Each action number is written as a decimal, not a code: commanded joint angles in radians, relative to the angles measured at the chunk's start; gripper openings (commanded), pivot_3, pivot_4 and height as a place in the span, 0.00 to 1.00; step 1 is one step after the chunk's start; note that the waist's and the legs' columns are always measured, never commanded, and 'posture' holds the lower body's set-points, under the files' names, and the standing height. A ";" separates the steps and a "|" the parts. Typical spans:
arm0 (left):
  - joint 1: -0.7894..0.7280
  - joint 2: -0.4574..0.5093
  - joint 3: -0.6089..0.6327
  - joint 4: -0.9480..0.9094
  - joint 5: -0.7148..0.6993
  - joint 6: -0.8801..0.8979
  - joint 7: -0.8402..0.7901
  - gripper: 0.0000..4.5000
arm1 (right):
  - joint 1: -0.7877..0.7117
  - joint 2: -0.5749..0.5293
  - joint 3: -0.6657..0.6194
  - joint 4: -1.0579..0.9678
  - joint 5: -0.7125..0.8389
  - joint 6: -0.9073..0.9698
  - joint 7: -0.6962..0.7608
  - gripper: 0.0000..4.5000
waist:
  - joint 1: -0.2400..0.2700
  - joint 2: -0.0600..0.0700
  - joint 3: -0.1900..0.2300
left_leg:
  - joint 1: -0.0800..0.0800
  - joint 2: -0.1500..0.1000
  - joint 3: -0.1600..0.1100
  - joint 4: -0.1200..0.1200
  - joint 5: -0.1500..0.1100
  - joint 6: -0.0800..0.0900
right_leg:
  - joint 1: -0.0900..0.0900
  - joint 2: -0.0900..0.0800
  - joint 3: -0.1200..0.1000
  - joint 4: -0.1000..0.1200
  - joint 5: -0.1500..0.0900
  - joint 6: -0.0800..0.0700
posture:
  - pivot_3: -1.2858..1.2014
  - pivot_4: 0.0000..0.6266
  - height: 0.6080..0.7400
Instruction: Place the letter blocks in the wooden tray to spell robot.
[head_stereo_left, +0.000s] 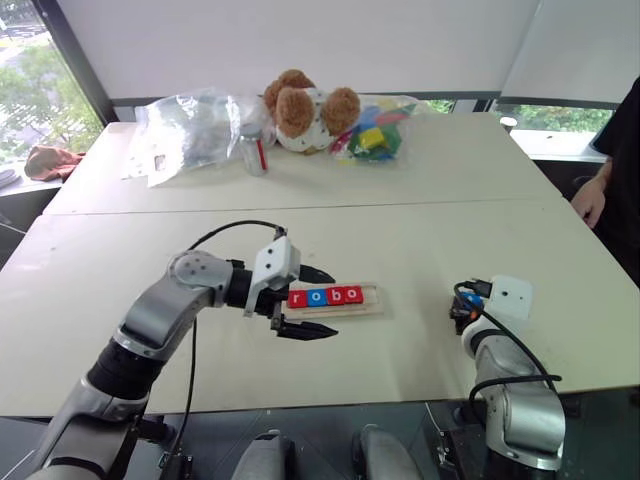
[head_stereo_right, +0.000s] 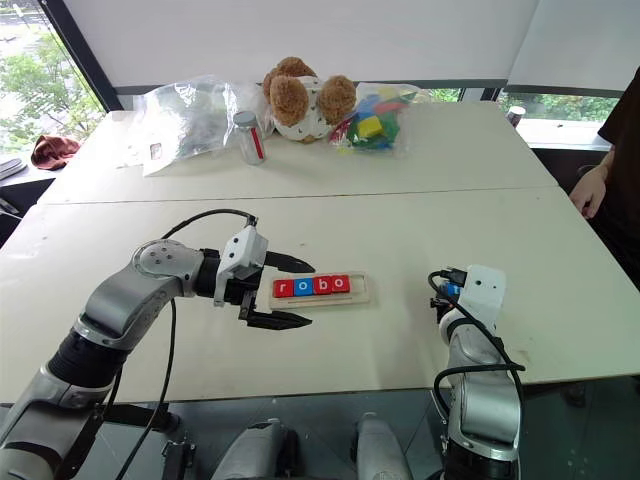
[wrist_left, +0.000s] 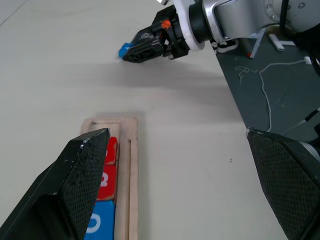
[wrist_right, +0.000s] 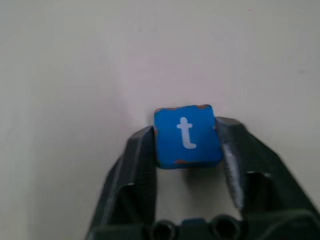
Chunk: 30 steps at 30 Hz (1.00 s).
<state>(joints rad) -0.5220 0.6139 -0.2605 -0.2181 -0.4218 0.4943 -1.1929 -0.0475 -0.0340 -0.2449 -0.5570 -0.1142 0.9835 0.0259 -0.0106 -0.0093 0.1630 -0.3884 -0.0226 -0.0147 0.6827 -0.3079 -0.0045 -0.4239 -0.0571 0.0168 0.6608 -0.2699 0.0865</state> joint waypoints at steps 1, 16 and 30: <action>-0.012 0.017 0.031 -0.029 -0.001 -0.002 0.008 1.00 | -0.001 -0.042 0.007 0.022 0.012 -0.021 0.017 0.26 | -0.002 0.000 0.000 | 0.000 0.000 0.000 0.000 0.000 0.000 | 0.000 0.000 0.000 0.000 0.000 0.000 | 0.52 0.24 1.00; 0.033 0.072 0.066 -0.063 -0.009 0.013 0.040 1.00 | -0.058 -0.111 0.185 0.068 0.078 -0.005 0.099 0.26 | -0.003 0.000 0.000 | -0.001 0.001 0.000 -0.001 0.000 0.000 | -0.001 0.000 0.000 -0.001 0.000 0.000 | 0.52 0.24 1.00; 0.035 0.102 0.099 0.003 -0.002 -0.018 0.021 1.00 | -0.116 -0.229 0.144 -0.037 0.186 -0.070 0.249 1.00 | -0.007 0.000 0.000 | 0.000 0.001 0.000 -0.001 0.000 0.000 | -0.001 0.001 0.000 -0.001 0.000 0.000 | 0.52 0.24 1.00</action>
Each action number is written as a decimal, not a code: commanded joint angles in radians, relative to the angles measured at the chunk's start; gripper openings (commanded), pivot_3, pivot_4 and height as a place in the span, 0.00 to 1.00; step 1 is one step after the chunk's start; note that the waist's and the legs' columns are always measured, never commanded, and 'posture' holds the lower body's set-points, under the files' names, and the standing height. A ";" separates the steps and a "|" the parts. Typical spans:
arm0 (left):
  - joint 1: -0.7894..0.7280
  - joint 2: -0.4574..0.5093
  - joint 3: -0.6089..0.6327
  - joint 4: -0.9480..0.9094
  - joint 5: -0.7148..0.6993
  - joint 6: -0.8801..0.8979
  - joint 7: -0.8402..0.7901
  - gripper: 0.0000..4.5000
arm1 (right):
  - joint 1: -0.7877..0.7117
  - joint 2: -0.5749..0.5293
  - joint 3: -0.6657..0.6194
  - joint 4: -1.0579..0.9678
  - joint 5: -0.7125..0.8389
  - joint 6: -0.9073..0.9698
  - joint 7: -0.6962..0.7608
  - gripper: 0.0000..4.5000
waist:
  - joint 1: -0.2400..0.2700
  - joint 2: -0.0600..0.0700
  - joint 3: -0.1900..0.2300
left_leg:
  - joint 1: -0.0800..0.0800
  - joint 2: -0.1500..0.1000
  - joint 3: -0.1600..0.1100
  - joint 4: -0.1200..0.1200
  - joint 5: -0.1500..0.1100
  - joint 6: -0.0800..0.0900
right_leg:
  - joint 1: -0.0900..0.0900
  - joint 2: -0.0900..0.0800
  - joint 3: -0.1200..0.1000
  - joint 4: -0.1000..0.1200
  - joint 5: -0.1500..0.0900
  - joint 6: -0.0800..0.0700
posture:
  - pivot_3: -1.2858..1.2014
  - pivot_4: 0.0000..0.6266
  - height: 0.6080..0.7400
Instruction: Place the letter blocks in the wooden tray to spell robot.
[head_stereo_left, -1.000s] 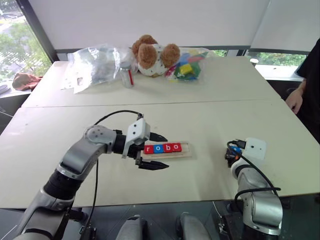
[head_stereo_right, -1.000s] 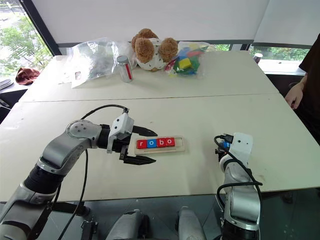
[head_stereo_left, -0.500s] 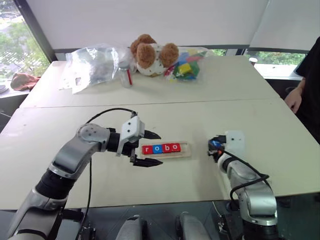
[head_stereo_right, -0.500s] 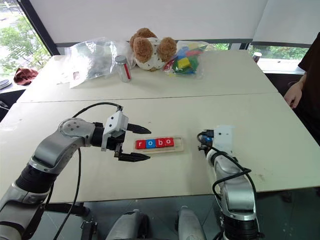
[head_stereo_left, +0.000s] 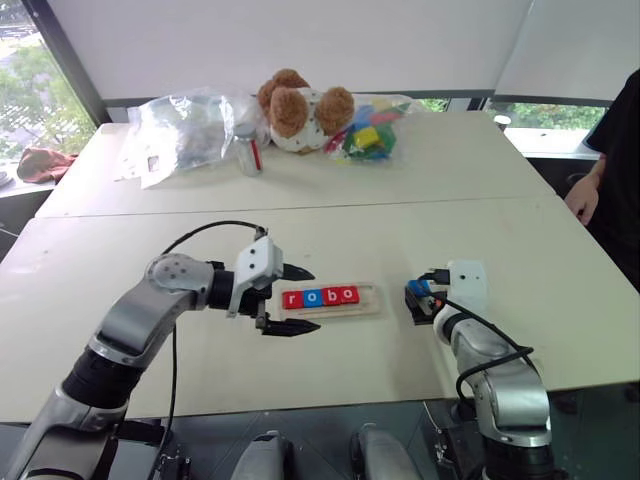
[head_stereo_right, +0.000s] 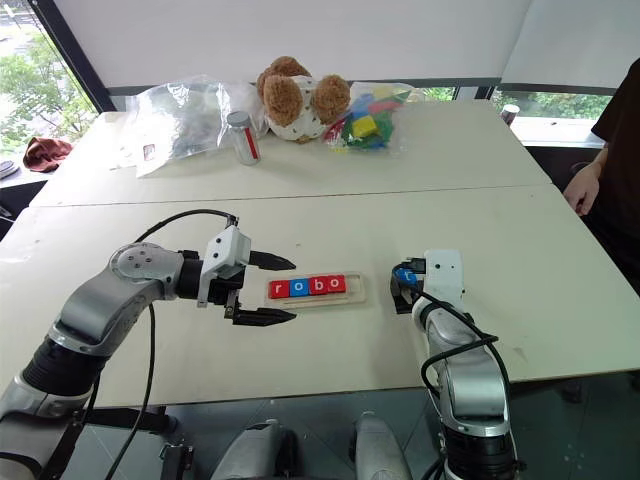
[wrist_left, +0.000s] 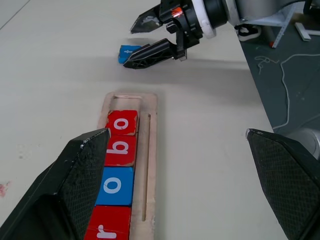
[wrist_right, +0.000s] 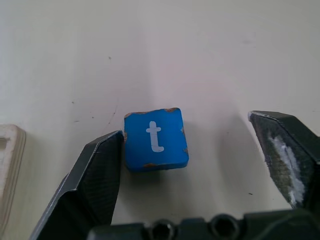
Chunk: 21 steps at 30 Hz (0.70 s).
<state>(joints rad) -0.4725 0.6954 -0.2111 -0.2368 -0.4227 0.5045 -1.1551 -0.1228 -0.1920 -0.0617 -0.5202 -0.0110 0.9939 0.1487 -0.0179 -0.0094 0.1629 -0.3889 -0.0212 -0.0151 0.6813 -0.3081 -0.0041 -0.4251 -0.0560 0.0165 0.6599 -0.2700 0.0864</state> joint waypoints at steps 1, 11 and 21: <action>-0.019 0.026 0.053 0.036 -0.003 -0.034 -0.026 1.00 | -0.053 -0.116 -0.056 -0.065 0.124 -0.125 0.199 1.00 | 0.001 0.000 0.000 | 0.000 0.000 0.000 0.000 0.000 0.000 | 0.000 0.000 0.000 0.000 0.000 0.000 | 0.52 0.24 1.00; -0.009 0.103 0.066 0.054 -0.017 -0.001 -0.110 1.00 | -0.296 -0.647 0.100 0.792 0.161 -0.951 1.143 1.00 | -0.002 0.000 0.002 | 0.001 0.000 0.001 0.001 -0.003 0.006 | 0.005 0.000 -0.003 -0.008 0.000 0.000 | 0.52 0.24 1.00; 0.117 0.181 0.147 -0.059 -0.031 0.059 -0.059 1.00 | -0.604 -0.551 0.212 1.351 0.063 -1.251 1.291 1.00 | 0.001 0.001 0.003 | 0.000 0.002 0.003 0.000 -0.003 0.005 | 0.002 -0.003 0.000 -0.007 0.000 0.000 | 0.52 0.24 1.00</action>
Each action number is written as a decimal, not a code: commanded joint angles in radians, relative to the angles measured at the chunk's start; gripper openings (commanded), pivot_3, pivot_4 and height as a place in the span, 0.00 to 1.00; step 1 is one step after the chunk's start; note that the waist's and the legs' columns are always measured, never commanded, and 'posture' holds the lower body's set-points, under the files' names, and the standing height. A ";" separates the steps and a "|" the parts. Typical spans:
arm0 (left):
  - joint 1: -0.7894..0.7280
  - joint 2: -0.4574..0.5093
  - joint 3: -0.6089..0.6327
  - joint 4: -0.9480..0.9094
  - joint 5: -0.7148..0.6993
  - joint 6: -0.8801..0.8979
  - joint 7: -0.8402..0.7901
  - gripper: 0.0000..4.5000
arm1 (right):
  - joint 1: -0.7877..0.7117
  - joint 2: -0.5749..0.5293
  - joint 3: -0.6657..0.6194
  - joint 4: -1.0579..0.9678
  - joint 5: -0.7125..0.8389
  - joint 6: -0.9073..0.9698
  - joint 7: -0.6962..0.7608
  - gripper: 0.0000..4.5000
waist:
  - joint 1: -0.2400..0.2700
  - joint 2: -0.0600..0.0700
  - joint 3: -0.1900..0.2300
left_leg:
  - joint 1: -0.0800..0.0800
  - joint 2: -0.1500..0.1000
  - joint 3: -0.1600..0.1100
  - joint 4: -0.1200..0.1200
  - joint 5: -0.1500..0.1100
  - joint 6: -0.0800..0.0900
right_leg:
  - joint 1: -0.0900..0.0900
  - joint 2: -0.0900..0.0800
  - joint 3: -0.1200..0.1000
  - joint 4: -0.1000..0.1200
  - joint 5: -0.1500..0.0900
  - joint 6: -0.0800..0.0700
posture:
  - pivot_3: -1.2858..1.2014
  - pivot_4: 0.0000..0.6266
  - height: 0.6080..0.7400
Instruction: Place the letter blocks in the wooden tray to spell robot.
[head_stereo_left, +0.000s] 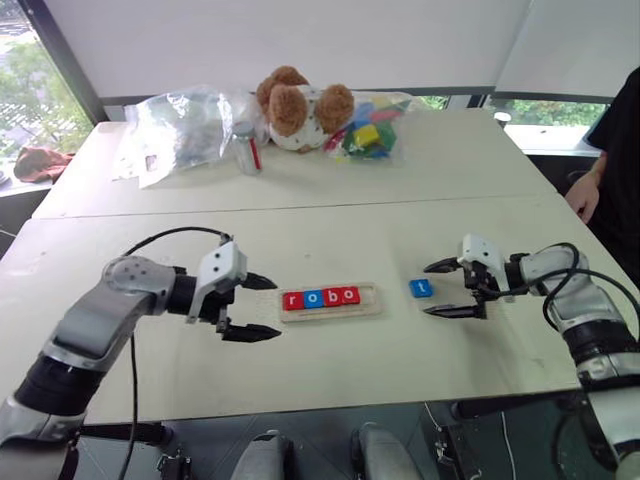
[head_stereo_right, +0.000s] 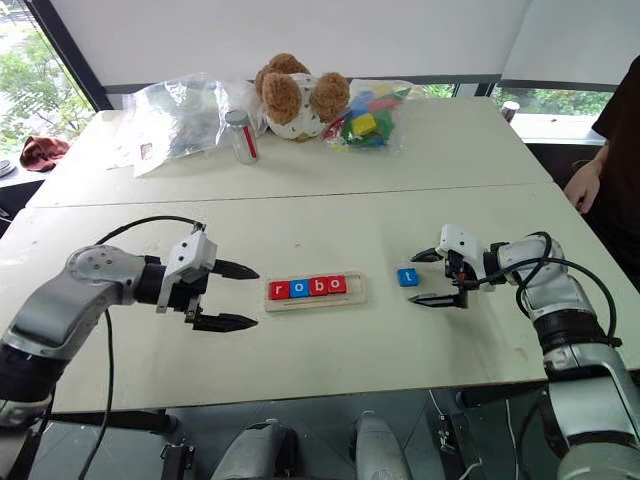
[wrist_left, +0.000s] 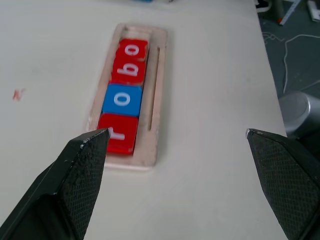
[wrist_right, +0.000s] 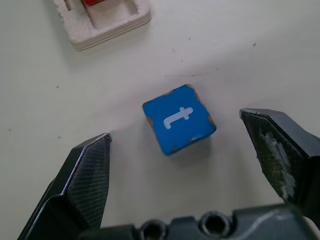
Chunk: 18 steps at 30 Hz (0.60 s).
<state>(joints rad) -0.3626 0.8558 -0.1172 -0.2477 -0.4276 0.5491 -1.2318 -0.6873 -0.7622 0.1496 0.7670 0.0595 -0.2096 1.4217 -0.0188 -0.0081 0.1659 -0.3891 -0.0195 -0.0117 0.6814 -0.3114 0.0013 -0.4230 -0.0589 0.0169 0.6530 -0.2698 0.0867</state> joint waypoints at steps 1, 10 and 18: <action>0.014 0.023 0.061 -0.061 -0.027 0.023 0.027 1.00 | -0.048 0.026 0.003 0.090 -0.011 -0.062 0.029 1.00 | 0.004 0.000 0.000 | 0.000 0.000 0.000 0.000 0.000 0.000 | 0.000 -0.001 0.000 0.000 0.000 0.000 | 0.52 0.24 1.00; 0.052 0.053 0.084 -0.099 -0.037 0.045 0.041 1.00 | -0.058 0.050 0.000 0.164 -0.031 -0.159 0.053 0.28 | 0.002 0.000 0.000 | 0.000 -0.001 0.000 0.001 0.001 -0.002 | 0.001 -0.003 0.000 0.000 0.000 0.000 | 0.52 0.24 1.00; -0.011 0.033 0.052 -0.047 -0.010 0.008 0.025 1.00 | -0.022 0.095 0.004 -0.185 0.068 0.122 0.076 0.26 | 0.000 0.000 0.000 | 0.000 -0.001 0.000 0.001 0.001 -0.002 | 0.000 -0.003 0.000 0.001 0.000 0.000 | 0.52 0.24 1.00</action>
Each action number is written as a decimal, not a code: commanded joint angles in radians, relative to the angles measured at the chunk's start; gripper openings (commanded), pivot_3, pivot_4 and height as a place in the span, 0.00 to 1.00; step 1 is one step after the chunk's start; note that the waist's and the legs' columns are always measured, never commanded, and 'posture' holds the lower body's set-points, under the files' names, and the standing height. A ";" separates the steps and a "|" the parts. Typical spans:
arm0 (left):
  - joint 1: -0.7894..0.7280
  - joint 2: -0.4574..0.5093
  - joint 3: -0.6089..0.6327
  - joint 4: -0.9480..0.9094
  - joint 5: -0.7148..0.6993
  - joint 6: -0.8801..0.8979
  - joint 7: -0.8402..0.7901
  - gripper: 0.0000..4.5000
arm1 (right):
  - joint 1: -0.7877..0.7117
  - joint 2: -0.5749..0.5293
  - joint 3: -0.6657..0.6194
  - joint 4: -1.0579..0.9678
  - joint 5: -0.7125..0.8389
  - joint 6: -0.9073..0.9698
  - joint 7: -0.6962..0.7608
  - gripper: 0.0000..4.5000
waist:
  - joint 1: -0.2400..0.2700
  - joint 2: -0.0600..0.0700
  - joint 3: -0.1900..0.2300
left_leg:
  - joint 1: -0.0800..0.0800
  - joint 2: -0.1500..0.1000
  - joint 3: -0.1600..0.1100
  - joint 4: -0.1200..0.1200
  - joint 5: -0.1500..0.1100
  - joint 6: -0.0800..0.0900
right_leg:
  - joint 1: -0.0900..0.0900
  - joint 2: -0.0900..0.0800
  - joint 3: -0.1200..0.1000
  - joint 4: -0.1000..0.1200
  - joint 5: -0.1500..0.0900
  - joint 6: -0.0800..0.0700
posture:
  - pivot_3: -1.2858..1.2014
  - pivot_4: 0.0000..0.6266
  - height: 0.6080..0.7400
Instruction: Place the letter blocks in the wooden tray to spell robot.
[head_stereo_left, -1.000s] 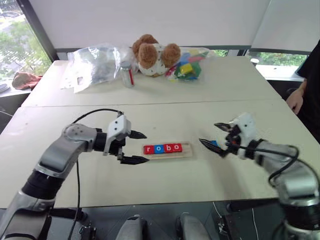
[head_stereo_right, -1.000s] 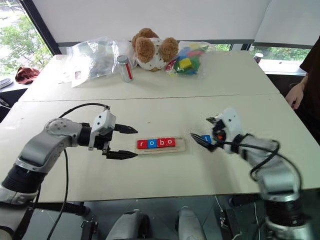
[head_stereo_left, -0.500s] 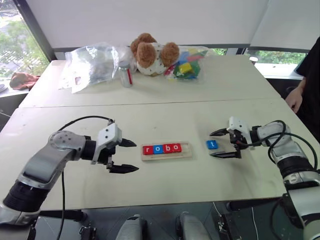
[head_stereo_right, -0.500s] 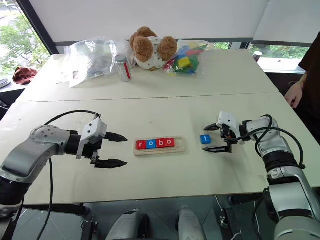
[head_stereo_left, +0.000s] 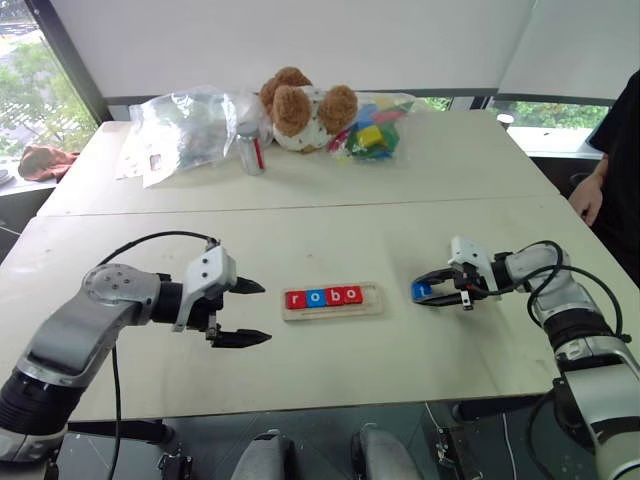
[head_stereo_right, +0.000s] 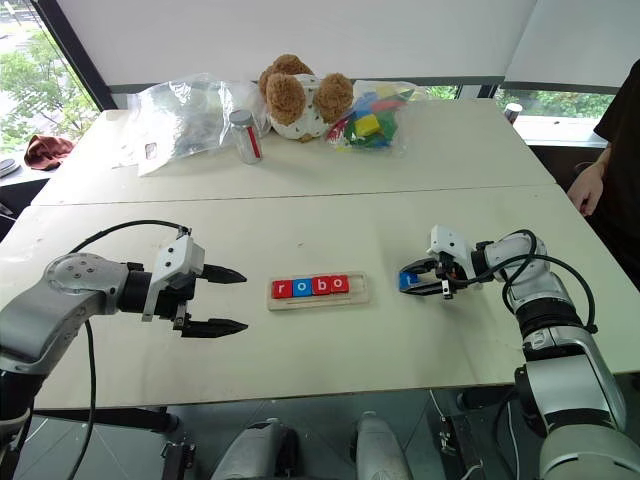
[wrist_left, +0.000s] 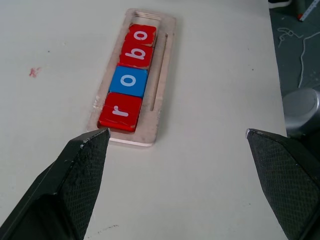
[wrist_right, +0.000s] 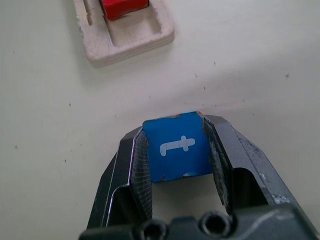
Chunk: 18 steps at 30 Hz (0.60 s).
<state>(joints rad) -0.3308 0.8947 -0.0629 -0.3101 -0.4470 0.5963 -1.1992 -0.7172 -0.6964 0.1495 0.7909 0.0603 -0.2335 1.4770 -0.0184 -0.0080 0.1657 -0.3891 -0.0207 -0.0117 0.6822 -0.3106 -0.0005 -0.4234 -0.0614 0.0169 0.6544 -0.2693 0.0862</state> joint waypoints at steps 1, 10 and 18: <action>-0.059 -0.017 -0.008 0.021 0.006 -0.038 -0.007 1.00 | 0.013 0.038 0.011 -0.256 0.067 0.179 0.016 0.26 | 0.000 0.000 0.000 | 0.000 0.000 0.000 0.000 0.000 0.000 | -0.001 0.000 0.000 0.001 0.000 0.000 | 0.52 0.24 1.00; -0.108 -0.043 -0.045 0.045 0.010 -0.036 -0.018 1.00 | -0.004 0.066 0.063 -0.306 0.022 0.210 -0.011 0.26 | 0.007 0.000 0.000 | -0.003 -0.002 0.000 0.000 0.000 0.000 | -0.002 -0.001 0.000 0.000 0.000 0.000 | 0.52 0.24 1.00; -0.094 -0.070 -0.049 0.030 0.015 -0.033 -0.004 1.00 | -0.041 0.094 0.088 -0.244 0.003 0.185 -0.014 0.26 | 0.003 0.000 0.000 | -0.002 -0.001 0.000 0.000 0.000 0.000 | -0.002 -0.001 0.000 0.000 0.000 0.000 | 0.52 0.24 1.00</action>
<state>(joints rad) -0.4245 0.8251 -0.1157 -0.2559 -0.4261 0.5723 -1.2106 -0.7273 -0.6078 0.2328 0.5440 0.0619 -0.0306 1.4616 -0.0153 -0.0077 0.1658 -0.3915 -0.0222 -0.0117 0.6825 -0.3105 -0.0006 -0.4259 -0.0620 0.0164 0.6547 -0.2693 0.0863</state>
